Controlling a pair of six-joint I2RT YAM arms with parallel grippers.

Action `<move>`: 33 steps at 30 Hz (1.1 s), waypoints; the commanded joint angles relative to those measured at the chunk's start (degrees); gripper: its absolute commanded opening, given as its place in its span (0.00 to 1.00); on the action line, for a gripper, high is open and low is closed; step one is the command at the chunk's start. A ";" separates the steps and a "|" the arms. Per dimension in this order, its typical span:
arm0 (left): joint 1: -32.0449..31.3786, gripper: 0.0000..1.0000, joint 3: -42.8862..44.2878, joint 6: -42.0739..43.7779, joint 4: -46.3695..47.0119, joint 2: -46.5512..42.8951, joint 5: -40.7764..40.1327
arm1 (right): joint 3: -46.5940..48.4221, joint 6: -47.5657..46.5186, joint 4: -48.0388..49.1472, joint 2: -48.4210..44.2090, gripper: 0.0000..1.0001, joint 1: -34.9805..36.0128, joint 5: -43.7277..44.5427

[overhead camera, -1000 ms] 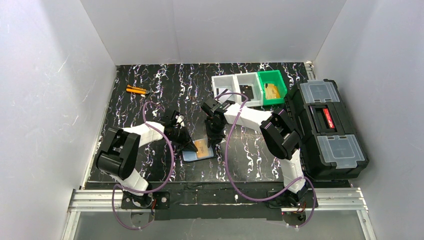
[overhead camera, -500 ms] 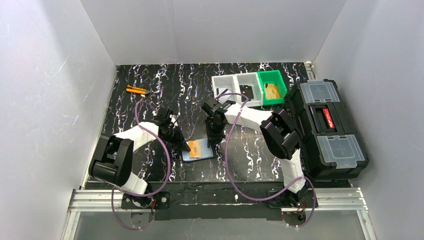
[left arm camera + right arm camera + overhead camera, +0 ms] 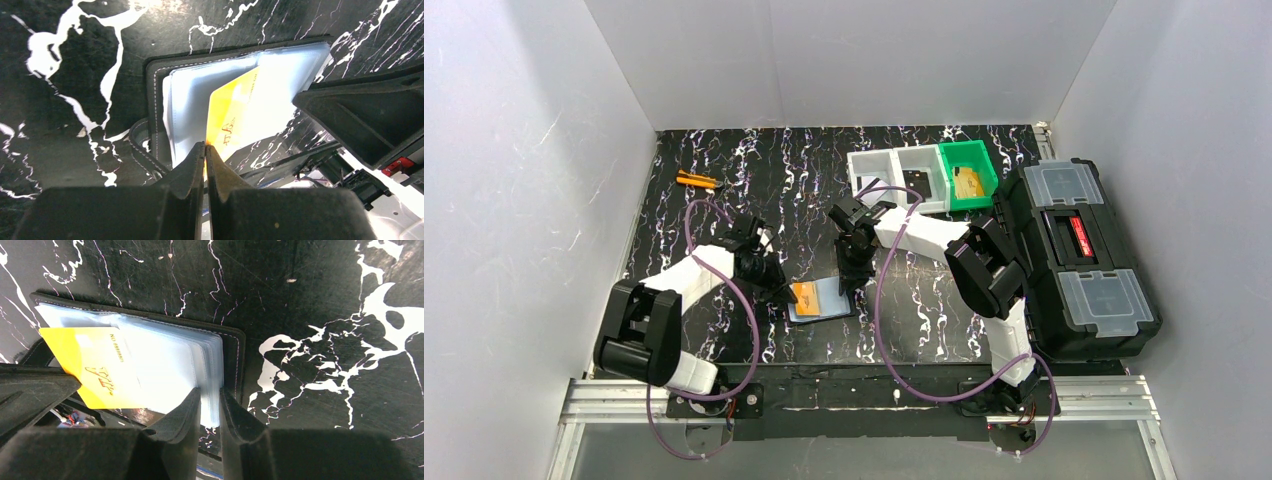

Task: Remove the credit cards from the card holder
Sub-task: Remove the credit card from the card holder.

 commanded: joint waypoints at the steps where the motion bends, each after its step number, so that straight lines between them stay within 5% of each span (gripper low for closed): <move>1: 0.44 0.00 2.44 2.33 -6.03 -2.70 -3.53 | -1.46 -2.09 -2.15 0.57 0.25 -0.35 4.62; 10: 0.51 0.00 4.02 3.22 -6.31 -5.06 -1.28 | -0.30 -2.64 -1.42 -0.96 0.35 -0.35 3.05; 21: 0.70 0.00 10.82 2.58 -7.26 -6.64 2.60 | 5.78 -3.19 -3.06 -10.99 0.80 -2.18 1.29; 27: 1.14 0.00 16.49 -0.03 -6.28 -6.06 6.74 | -4.72 2.04 10.47 -19.90 0.89 -8.52 -9.88; 33: 1.55 0.00 18.69 -6.56 0.88 -6.54 13.97 | -17.05 11.56 29.83 -26.97 0.88 -14.40 -24.09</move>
